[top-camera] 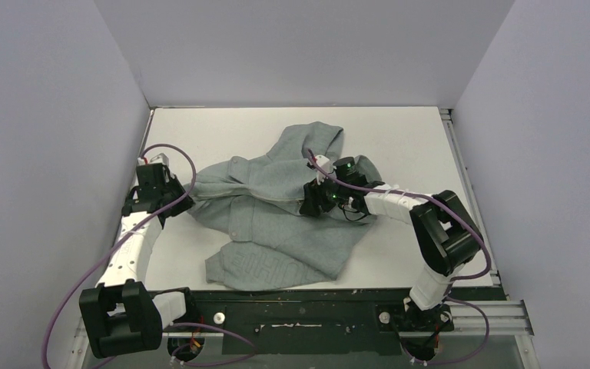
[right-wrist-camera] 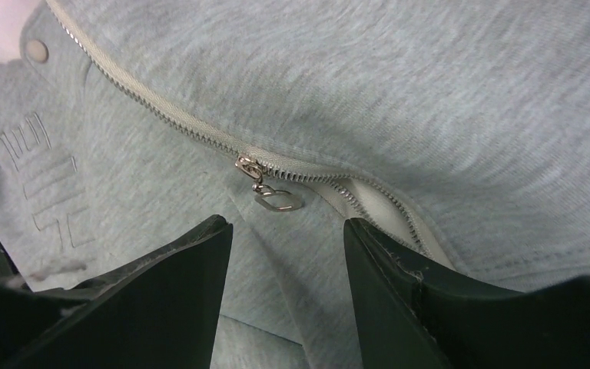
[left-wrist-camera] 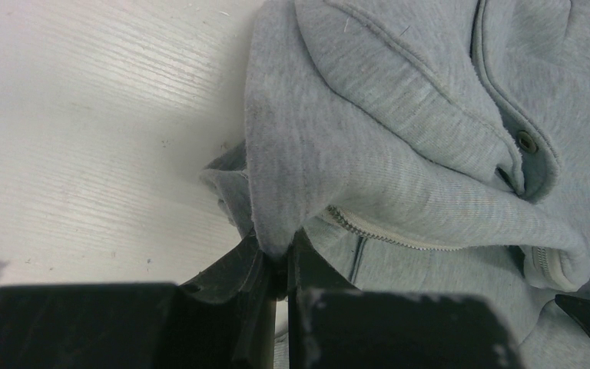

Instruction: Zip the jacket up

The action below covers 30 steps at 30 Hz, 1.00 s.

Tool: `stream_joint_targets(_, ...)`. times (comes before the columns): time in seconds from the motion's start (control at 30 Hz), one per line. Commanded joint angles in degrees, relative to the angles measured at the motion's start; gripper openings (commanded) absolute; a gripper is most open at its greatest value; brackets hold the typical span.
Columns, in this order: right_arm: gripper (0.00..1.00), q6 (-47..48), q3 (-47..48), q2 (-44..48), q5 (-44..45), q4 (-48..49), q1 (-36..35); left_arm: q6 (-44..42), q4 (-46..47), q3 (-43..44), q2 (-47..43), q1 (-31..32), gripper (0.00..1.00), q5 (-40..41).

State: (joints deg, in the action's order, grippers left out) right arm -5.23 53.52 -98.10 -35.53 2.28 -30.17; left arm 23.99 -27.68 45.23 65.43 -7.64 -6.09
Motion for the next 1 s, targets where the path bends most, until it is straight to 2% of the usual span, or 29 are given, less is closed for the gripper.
stream_joint_targets(0.0,0.56,4.80,3.41,-1.71,-4.06,3.09,0.64,-1.11,0.69,3.24,0.13,-0.45,0.00,-0.68)
stream_joint_targets(0.3,0.51,4.80,6.22,-5.41,-7.54,5.00,0.32,-1.22,0.18,3.71,0.05,-0.47,0.00,-0.43)
stream_joint_targets(0.47,0.36,4.29,6.67,-6.54,-8.77,5.43,0.14,-1.44,-0.11,3.92,-0.03,-0.52,0.00,-0.09)
stream_joint_targets(0.73,0.23,4.70,6.11,-6.82,-9.47,5.05,-0.06,-1.65,-0.23,3.90,-0.08,-0.53,0.00,0.10)
stream_joint_targets(0.87,0.08,4.75,5.94,-5.16,-9.09,4.26,0.03,-1.58,-0.28,3.79,-0.21,-0.53,0.00,0.20)
stream_joint_targets(0.97,0.01,4.80,6.02,-3.08,-8.44,2.35,0.26,-1.58,-0.22,3.96,-0.03,-0.61,0.00,0.24)
